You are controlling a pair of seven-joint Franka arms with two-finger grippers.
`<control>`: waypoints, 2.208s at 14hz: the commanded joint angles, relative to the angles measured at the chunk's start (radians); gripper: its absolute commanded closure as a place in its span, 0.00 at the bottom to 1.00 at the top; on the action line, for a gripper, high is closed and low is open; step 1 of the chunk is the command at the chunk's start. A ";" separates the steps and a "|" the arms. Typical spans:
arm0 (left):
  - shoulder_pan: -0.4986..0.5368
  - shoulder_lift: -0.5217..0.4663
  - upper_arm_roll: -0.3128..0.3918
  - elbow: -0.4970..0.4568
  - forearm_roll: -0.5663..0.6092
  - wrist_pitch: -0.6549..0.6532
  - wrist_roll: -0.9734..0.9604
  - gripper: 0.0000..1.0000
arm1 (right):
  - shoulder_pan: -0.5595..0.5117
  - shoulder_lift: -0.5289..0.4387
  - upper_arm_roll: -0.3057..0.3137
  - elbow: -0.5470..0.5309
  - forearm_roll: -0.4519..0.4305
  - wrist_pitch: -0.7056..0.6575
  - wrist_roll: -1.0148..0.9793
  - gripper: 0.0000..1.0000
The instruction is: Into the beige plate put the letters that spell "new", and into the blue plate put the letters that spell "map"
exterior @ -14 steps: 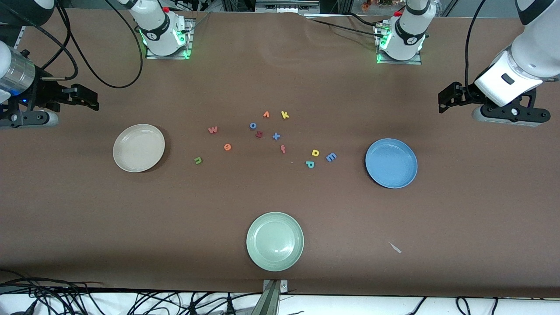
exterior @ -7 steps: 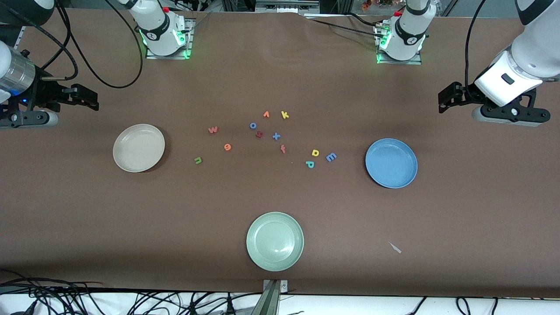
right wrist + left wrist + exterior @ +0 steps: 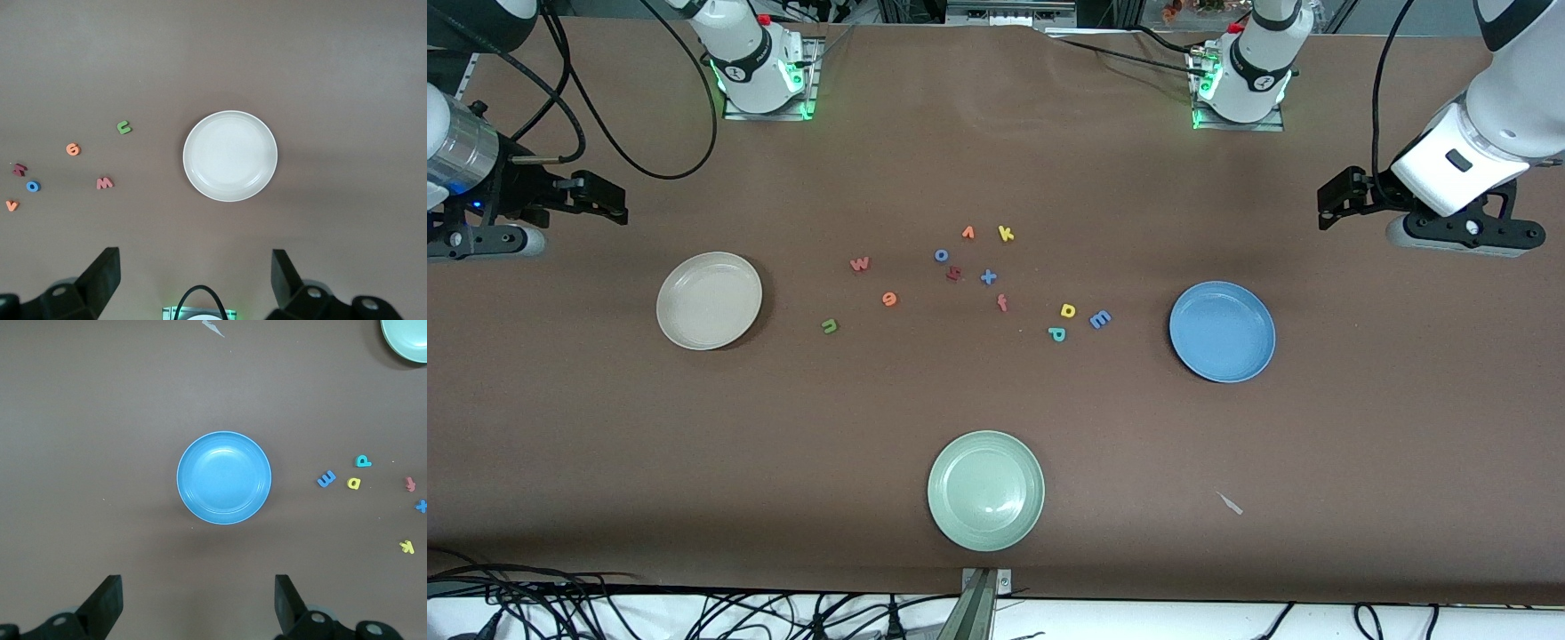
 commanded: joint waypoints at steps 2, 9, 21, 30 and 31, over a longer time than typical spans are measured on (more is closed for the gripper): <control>0.001 0.014 0.000 0.030 0.014 -0.021 0.022 0.00 | -0.001 -0.017 0.000 -0.015 0.006 0.004 0.000 0.00; 0.000 0.014 0.000 0.032 0.014 -0.021 0.024 0.00 | -0.001 -0.017 0.000 -0.015 0.008 0.004 0.000 0.00; 0.000 0.013 -0.052 0.033 0.014 -0.020 0.017 0.00 | -0.001 -0.013 -0.004 -0.022 0.011 0.004 0.000 0.00; -0.007 0.041 -0.097 0.032 -0.002 -0.073 0.025 0.00 | -0.001 -0.011 -0.004 -0.022 0.006 0.005 0.000 0.00; -0.007 0.080 -0.114 0.033 -0.002 -0.086 0.021 0.00 | -0.001 -0.013 -0.004 -0.022 0.006 0.005 0.000 0.00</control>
